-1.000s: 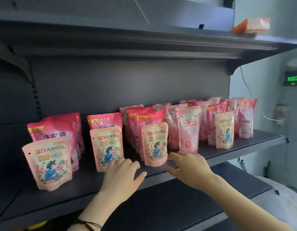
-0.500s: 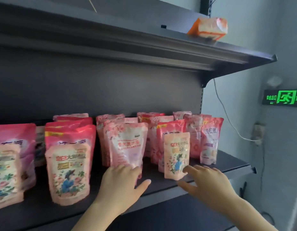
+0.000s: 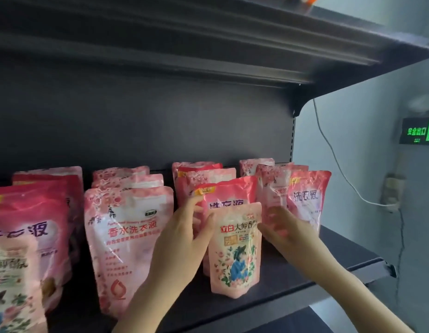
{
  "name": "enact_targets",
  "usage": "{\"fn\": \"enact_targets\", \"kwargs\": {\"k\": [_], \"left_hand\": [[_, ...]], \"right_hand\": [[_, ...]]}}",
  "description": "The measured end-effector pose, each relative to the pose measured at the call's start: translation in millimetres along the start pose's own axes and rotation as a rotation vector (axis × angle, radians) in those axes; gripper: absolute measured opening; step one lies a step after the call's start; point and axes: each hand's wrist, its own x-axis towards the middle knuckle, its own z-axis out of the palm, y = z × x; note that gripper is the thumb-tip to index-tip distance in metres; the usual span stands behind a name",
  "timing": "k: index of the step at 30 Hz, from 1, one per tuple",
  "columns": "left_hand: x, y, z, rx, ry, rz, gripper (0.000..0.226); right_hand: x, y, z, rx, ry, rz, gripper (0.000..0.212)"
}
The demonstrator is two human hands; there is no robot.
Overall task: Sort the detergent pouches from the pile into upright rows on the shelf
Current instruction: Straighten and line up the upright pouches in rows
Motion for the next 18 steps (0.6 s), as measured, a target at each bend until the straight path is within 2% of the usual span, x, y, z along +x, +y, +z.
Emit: {"fn": "enact_targets", "kwargs": {"k": [2,4,7,10,13,18], "left_hand": [[-4,0,17,-0.122,0.051,-0.074,0.049],[-8,-1,30,-0.245,0.102,-0.137,0.039],[-12,1,43,-0.412,0.125,-0.186,0.029],[-15,5,51,-0.545,0.148,-0.24,0.029],[-18,11,55,-0.567,0.21,-0.253,0.029],[-17,22,57,-0.626,0.33,-0.3,0.02]], "right_hand": [[5,7,10,0.197,0.023,-0.032,0.019],[9,8,19,0.496,-0.027,0.0,0.008],[12,11,31,0.846,-0.166,0.07,0.015],[14,15,35,0.96,-0.242,0.089,0.024],[11,17,37,1.052,-0.301,0.07,0.029],[12,3,27,1.161,-0.266,0.005,0.025]]}}
